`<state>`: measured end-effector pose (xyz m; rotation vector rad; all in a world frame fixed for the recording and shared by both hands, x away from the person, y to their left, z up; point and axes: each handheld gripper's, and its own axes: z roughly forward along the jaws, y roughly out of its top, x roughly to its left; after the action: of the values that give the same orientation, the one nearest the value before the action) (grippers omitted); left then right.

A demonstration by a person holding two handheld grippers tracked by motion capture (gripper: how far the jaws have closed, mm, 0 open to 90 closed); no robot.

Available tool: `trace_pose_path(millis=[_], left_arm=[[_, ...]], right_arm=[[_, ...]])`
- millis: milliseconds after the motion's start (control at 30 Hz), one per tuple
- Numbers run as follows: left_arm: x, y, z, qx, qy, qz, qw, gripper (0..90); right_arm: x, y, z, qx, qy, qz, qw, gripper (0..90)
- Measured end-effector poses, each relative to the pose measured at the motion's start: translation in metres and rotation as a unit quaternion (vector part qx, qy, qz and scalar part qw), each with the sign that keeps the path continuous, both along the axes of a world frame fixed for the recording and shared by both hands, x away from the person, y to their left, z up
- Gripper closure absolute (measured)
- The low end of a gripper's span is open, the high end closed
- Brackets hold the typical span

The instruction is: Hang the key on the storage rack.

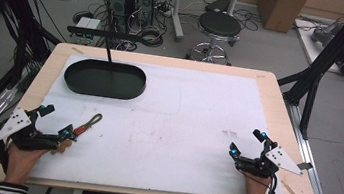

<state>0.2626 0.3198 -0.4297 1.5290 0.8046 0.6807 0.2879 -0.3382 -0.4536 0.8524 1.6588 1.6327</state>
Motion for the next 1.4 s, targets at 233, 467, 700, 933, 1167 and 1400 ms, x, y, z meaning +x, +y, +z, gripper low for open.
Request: trace_pose_path(millis=[233, 467, 700, 933, 1167, 1400], left_arm=[[0.006, -0.002, 0.027, 0.043, 0.065, -0.027, 0.9966, 1.7], [0.014, -0.006, 0.049, 0.090, 0.092, -0.036, 0.9911, 1.7], [0.024, -0.007, 0.066, 0.125, 0.132, -0.037, 0.9827, 1.7], [0.037, -0.010, 0.070, 0.184, 0.166, -0.040, 0.9680, 1.7], [0.047, -0.015, 0.070, 0.218, 0.199, -0.035, 0.9549, 1.8], [0.056, -0.025, 0.068, 0.249, 0.222, -0.040, 0.9418, 1.8]], right_arm=[[0.000, 0.000, 0.000, 0.001, -0.001, -0.001, 1.0000, 0.3], [0.000, 0.000, 0.000, 0.000, -0.001, -0.001, 1.0000, 0.3], [0.000, 0.000, 0.000, -0.001, -0.002, -0.001, 1.0000, 0.3], [0.000, 0.000, 0.000, 0.000, -0.001, -0.001, 1.0000, 0.3], [0.000, 0.000, 0.000, -0.001, -0.001, -0.001, 1.0000, 0.3], [0.000, 0.000, 0.000, -0.001, 0.000, -0.001, 1.0000, 0.3]])
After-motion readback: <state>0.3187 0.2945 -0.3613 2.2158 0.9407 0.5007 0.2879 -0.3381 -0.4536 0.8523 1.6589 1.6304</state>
